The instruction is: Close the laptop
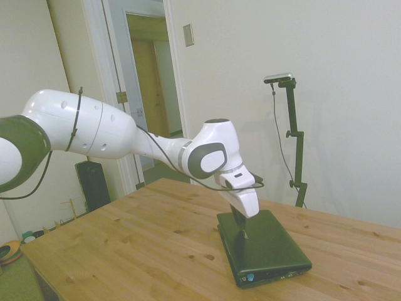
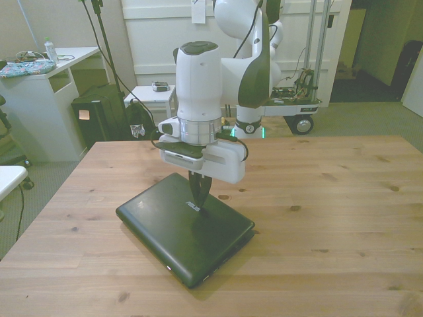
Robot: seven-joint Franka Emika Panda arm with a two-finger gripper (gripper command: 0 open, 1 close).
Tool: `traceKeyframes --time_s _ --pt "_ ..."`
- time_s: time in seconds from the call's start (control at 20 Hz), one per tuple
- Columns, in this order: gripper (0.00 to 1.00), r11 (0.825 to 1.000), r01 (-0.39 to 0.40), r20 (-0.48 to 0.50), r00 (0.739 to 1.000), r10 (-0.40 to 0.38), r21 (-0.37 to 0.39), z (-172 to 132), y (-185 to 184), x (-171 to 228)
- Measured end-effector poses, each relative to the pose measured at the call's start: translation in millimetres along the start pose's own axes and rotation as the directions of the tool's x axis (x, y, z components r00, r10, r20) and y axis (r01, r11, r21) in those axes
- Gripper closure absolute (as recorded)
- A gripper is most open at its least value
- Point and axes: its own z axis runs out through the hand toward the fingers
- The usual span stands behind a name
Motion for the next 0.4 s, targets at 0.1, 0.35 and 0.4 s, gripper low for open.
traceKeyframes --time_s 0.1,0.35,0.4 --pt "1.0 1.0 0.004 -0.001 1.0 -0.004 0.014 -10 4 -6" --pt "1.0 0.994 0.045 -0.016 0.999 -0.044 0.095 -76 -10 -27" --pt "0.0 0.992 0.068 -0.012 0.998 -0.067 0.11 -101 -16 -40"
